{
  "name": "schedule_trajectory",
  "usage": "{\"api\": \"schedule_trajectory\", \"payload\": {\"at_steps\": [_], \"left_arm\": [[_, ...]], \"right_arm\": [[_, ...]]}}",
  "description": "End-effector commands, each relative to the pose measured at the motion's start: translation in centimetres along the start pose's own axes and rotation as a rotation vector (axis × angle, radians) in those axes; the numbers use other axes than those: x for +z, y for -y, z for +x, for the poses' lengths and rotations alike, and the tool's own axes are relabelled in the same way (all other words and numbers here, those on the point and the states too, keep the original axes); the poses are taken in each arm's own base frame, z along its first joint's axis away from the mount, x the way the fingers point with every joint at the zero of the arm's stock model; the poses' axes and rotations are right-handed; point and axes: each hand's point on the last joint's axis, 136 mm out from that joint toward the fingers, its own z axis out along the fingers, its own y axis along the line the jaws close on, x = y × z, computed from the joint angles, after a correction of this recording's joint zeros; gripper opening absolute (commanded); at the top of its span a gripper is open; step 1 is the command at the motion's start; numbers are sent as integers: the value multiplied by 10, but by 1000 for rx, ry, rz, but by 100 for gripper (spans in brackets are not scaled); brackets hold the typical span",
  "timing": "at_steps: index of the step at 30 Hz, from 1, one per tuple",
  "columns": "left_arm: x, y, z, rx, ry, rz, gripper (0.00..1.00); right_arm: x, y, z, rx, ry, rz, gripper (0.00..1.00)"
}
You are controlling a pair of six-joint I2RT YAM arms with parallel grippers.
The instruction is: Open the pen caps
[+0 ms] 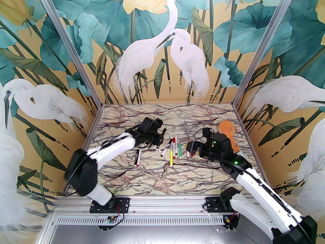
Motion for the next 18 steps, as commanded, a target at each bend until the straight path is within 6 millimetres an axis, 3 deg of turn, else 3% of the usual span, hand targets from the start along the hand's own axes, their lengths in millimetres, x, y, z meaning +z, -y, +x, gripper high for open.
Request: {"api": "schedule_trajectory", "payload": {"at_steps": [1,10,18], "left_arm": [[-12,38,8,-27,37,216,18],[-32,94,32,-52,125,410,15],[-31,112,38,-54,162,451,14]], "right_arm": [[5,-16,-22,17,62,-48,71],[33,-32,-31,-16,-31,-81,65],[46,-44,-21,-43,-106,-118,61]]}}
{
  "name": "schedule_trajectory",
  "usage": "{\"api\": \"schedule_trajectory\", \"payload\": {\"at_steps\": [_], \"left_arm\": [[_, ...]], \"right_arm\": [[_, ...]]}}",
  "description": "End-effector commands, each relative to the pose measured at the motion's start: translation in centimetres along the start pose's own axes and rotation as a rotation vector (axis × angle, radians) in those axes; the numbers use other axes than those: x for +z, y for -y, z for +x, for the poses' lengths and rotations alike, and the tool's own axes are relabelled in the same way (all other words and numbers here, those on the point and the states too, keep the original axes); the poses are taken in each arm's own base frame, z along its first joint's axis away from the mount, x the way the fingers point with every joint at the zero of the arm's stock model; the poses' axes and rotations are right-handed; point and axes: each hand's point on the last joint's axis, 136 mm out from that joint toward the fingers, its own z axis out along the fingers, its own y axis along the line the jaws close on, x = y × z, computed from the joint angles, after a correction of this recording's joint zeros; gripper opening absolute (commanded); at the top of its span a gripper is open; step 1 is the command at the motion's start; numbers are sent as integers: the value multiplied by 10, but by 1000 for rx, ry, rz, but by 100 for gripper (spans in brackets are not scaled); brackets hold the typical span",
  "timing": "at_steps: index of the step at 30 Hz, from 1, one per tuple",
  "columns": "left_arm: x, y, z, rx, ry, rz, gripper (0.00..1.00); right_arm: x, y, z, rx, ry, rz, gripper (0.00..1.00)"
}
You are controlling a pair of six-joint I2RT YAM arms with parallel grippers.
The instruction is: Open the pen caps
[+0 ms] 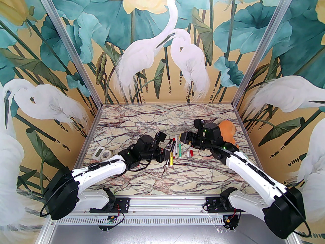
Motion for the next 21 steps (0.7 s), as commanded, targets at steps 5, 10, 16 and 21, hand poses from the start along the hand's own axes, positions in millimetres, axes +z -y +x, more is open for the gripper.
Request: {"api": "schedule_trajectory", "payload": {"at_steps": [5,10,16,21], "left_arm": [[3,28,-12,17,61,84,14],[12,31,-6,25,38,84,14],[14,32,-7,23,52,89,12],[14,35,-7,26,60,99,11]], "right_arm": [[9,-14,5,-42,-31,-42,58],[12,-15,8,-43,-45,-47,50],[15,-15,11,-38,-61,-51,42],[20,-9,17,-23,-85,-37,41]]}}
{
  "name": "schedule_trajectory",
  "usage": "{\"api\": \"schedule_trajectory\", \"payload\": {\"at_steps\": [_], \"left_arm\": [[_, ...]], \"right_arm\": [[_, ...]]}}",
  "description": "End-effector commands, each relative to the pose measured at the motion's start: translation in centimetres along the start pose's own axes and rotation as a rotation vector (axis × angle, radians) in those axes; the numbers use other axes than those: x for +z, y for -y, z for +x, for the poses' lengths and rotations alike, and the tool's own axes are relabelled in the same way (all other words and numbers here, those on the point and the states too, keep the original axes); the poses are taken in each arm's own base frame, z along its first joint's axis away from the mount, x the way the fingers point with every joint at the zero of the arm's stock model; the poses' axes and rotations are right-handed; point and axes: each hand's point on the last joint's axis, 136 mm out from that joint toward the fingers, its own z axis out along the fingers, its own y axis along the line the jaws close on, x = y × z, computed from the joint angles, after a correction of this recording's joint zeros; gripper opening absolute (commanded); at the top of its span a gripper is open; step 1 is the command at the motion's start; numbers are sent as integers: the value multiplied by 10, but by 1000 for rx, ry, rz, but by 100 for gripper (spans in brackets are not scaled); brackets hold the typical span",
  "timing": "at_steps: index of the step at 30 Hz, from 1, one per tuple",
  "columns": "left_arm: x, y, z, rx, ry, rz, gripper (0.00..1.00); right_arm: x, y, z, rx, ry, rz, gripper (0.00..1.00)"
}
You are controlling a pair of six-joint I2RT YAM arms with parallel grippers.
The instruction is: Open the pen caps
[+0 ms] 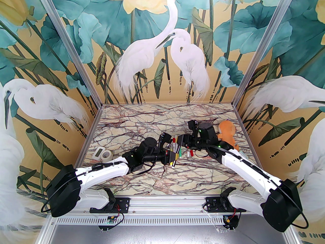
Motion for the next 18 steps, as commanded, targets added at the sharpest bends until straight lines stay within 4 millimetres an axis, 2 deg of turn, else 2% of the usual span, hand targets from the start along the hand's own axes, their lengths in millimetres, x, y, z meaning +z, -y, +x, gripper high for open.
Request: {"api": "schedule_trajectory", "payload": {"at_steps": [1,13,18], "left_arm": [[3,3,-5,4,25,11,12],[6,2,-2,1,11,11,12],[8,2,0,1,2,12,11]], "right_arm": [[4,-5,2,-6,-19,-21,40],[6,-8,3,-7,-22,-31,31],[5,-7,3,-14,-18,-26,30]]}}
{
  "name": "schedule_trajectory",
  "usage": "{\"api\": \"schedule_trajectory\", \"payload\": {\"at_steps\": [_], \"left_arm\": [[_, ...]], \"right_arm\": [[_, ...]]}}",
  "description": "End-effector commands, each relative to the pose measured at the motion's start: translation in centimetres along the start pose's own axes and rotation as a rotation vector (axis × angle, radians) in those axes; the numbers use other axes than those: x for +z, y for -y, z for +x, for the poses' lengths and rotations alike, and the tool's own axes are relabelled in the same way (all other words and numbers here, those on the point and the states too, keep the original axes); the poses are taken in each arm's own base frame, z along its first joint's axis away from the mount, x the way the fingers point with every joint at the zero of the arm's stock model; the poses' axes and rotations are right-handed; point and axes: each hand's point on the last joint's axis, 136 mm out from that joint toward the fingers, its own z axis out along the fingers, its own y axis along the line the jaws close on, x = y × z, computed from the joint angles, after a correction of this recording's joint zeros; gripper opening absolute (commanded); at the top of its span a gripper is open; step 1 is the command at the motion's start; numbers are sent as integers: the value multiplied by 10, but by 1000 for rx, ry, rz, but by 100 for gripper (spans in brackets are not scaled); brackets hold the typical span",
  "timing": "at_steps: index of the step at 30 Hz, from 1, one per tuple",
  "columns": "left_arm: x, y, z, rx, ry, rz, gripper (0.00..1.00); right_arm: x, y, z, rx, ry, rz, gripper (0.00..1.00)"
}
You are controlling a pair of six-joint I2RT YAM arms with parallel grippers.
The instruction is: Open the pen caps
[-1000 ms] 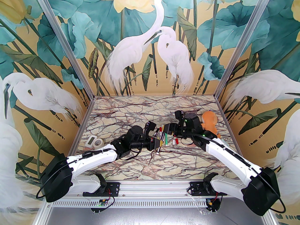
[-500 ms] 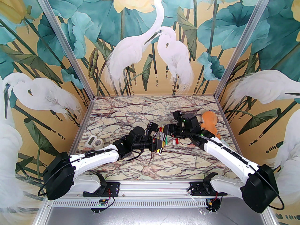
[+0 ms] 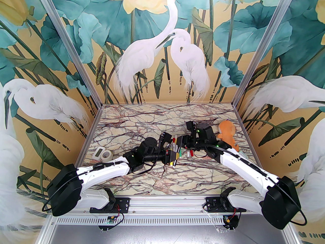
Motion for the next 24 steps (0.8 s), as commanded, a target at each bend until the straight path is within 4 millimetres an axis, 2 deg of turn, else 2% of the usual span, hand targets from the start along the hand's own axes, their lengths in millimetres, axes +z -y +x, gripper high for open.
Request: {"api": "schedule_trajectory", "payload": {"at_steps": [1,4,18,24], "left_arm": [[4,3,0,6,0,7,11],[5,4,1,7,-6,6,12],[2,5,-3,4,10,-5,12],[2,19,-11,-21,58,81,26]], "right_arm": [[-1,-6,-3,-15,14,-12,31],[-2,-7,-4,-19,20,-13,31],[-1,-2,-2,-20,12,0,20],[-4,-10,-6,-16,32,-29,17]]}}
